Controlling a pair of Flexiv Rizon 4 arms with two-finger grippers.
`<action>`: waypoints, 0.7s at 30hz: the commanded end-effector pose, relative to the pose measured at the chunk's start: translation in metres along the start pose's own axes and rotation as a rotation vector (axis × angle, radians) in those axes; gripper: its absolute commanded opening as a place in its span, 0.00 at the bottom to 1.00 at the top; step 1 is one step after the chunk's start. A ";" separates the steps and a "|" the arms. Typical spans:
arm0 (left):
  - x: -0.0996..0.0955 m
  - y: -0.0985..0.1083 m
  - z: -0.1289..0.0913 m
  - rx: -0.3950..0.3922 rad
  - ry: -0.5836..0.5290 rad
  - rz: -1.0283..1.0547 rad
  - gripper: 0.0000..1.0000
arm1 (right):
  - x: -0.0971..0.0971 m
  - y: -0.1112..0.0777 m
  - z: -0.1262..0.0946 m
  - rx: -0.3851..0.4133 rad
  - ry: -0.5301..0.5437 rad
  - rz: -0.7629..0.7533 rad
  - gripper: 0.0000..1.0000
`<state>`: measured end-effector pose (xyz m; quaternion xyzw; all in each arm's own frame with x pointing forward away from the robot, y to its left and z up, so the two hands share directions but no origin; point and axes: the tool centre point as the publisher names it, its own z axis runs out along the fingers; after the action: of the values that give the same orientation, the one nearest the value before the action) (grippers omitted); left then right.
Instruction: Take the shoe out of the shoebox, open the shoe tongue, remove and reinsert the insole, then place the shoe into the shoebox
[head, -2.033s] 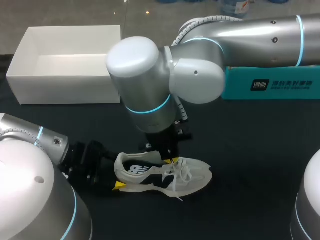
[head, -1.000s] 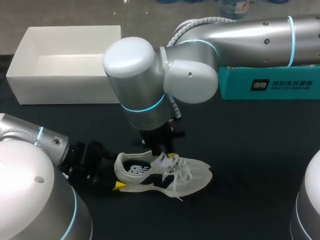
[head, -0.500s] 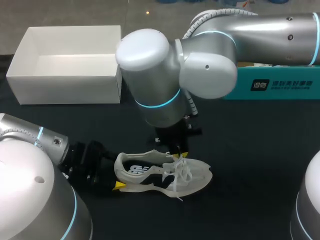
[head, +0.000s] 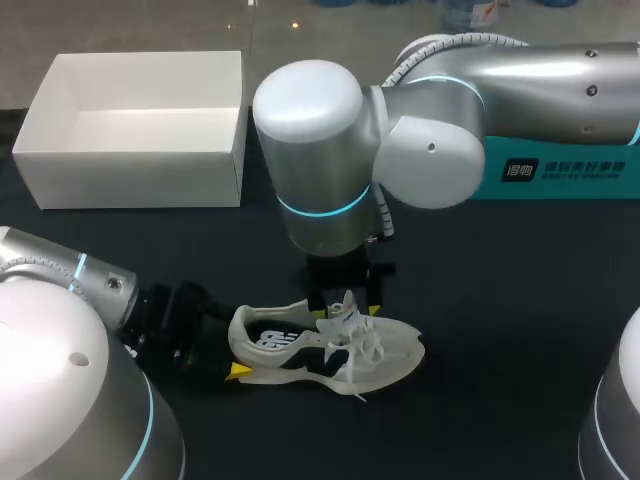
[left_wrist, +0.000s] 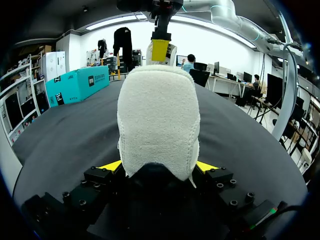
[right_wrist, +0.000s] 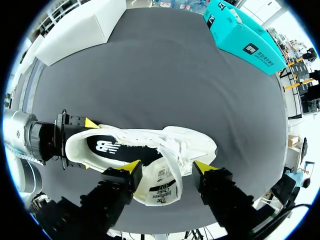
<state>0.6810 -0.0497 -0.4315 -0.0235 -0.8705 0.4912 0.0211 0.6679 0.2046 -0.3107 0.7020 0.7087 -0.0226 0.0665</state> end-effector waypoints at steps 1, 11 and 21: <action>-0.005 0.014 0.011 -0.003 0.003 -0.001 0.00 | 0.019 -0.009 0.007 -0.008 -0.013 0.296 0.78; -0.005 0.014 0.011 -0.003 0.003 -0.001 0.00 | 0.021 -0.028 0.004 -0.004 0.007 0.332 0.88; -0.005 0.014 0.011 -0.003 0.003 -0.001 0.00 | 0.009 -0.027 0.005 -0.008 0.002 0.360 0.56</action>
<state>0.6810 -0.0497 -0.4315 -0.0235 -0.8705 0.4912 0.0211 0.6452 0.2127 -0.3180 0.6806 0.7295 -0.0246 0.0633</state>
